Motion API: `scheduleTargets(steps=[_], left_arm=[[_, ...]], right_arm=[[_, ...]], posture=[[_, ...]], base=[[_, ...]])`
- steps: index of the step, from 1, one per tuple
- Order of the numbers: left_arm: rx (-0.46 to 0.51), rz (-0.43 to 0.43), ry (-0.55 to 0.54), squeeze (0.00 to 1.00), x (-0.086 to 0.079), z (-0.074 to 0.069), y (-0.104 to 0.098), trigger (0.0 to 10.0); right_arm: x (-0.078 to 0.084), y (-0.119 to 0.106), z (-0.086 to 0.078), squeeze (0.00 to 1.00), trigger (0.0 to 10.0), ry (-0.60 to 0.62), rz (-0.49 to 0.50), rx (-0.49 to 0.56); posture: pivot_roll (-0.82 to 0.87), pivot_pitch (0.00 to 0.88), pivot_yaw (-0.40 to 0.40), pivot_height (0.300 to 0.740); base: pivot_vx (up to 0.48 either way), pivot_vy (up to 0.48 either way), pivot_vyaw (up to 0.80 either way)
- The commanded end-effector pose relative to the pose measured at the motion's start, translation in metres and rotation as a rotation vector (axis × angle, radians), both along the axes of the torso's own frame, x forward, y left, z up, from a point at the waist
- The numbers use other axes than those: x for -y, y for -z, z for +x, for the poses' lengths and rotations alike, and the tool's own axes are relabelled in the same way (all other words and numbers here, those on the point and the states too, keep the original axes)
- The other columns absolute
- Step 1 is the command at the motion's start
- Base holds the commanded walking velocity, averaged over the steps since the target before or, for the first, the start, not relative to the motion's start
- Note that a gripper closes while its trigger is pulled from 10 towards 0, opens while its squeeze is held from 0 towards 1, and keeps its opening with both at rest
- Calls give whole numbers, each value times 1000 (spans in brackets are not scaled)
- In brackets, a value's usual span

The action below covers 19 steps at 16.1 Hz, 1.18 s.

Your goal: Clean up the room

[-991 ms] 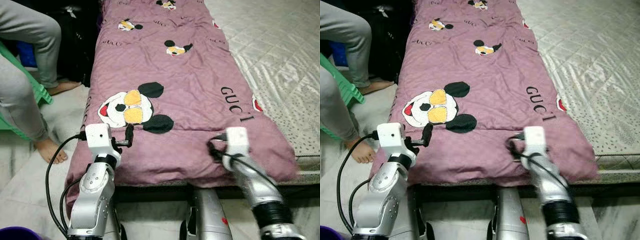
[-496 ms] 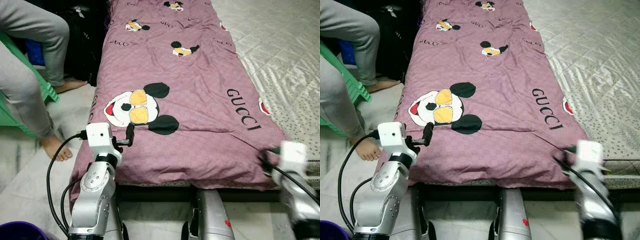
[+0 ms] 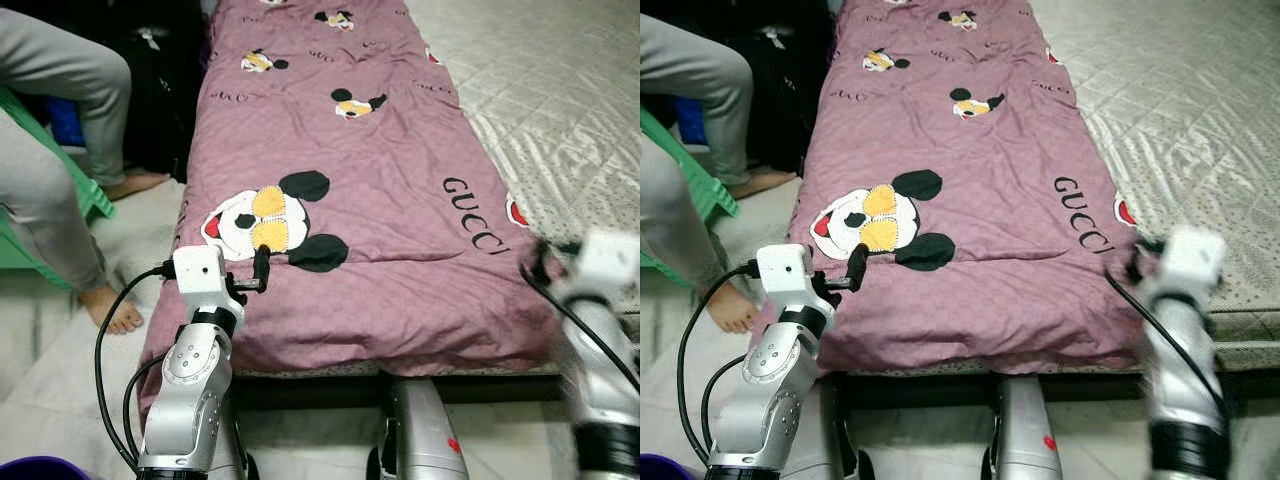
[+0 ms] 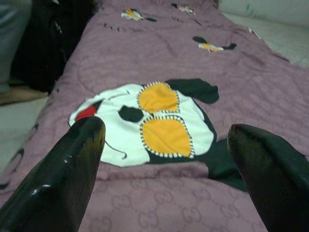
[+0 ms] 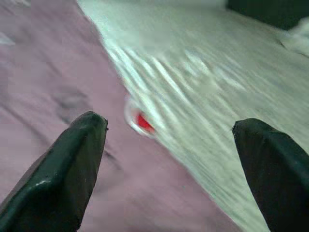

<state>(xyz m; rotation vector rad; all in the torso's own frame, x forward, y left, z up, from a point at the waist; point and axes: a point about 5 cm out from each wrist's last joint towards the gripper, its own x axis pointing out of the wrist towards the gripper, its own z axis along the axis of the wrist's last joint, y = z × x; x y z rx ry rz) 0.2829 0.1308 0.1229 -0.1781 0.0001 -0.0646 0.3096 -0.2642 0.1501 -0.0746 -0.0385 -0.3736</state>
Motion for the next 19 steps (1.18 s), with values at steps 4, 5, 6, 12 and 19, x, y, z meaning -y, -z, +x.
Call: scheduleTargets(steps=[4, 5, 6, 12, 19], left_arm=[[13, 17, -6, 0, -3, 4, -1, 10000], [14, 18, -7, 0, -4, 4, -1, 10000], [14, 19, -10, 0, -5, 5, 0, 10000], [15, 22, -14, 0, -7, 7, 1, 10000], [13, 24, -11, 0, -5, 9, 2, 10000]], right_arm=[[-17, -17, 7, 0, 10000, -23, 70, 93], [-15, -16, 8, 0, 10000, -18, 78, 87], [-15, -15, 8, 0, 10000, -17, 80, 84], [-24, -17, 14, 0, 10000, -33, 83, 96], [-25, -13, 15, 0, 10000, -27, 80, 90]], posture=[[-63, 39, 9, 542], [-60, 25, 10, 556], [-60, 20, 11, 565], [-52, 0, 24, 628], [-54, 0, 28, 706]], base=[[0, 0, -103], [0, 0, 0], [0, 0, 0], [0, 0, 0], [0, 0, 0]])
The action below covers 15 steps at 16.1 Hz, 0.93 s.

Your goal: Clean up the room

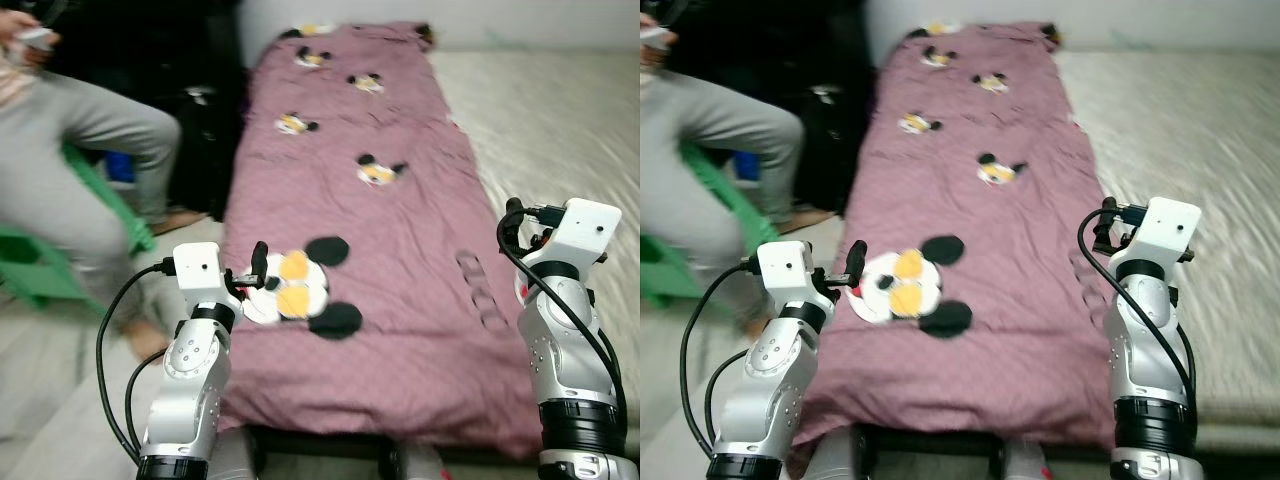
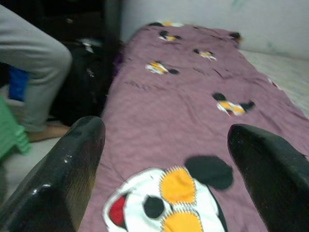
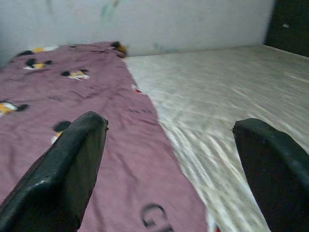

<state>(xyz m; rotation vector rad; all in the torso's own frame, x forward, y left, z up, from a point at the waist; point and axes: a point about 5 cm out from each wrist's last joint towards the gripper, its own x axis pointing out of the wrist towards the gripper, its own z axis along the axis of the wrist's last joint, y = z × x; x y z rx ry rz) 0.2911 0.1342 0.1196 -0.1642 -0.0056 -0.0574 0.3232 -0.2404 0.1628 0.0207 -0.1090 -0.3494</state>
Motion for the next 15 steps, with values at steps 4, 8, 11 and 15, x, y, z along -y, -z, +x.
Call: scheduleTargets(steps=[4, 8, 11, 15], left_arm=[[18, 23, 10, 0, 2, 3, -3, 10000], [13, 33, 1, 0, 3, 4, 0, 10000], [27, 36, 3, 0, 3, 10, -5, 10000], [26, 26, 10, 0, 4, 7, -2, 10000]], right_arm=[[-4, 2, 0, 0, 10000, -1, -4, -2], [-6, 4, 0, 0, 10000, -13, -8, -8], [-14, 7, 2, 0, 10000, -55, -2, -25], [-18, 15, -1, 0, 10000, -49, -19, -54]], posture=[[-56, 0, 28, 740], [-66, 0, 34, 740], [-70, 0, 37, 740], [-69, 0, 34, 740]], base=[[0, 0, 0], [0, 0, 0], [0, 0, 0], [0, 0, 0]])
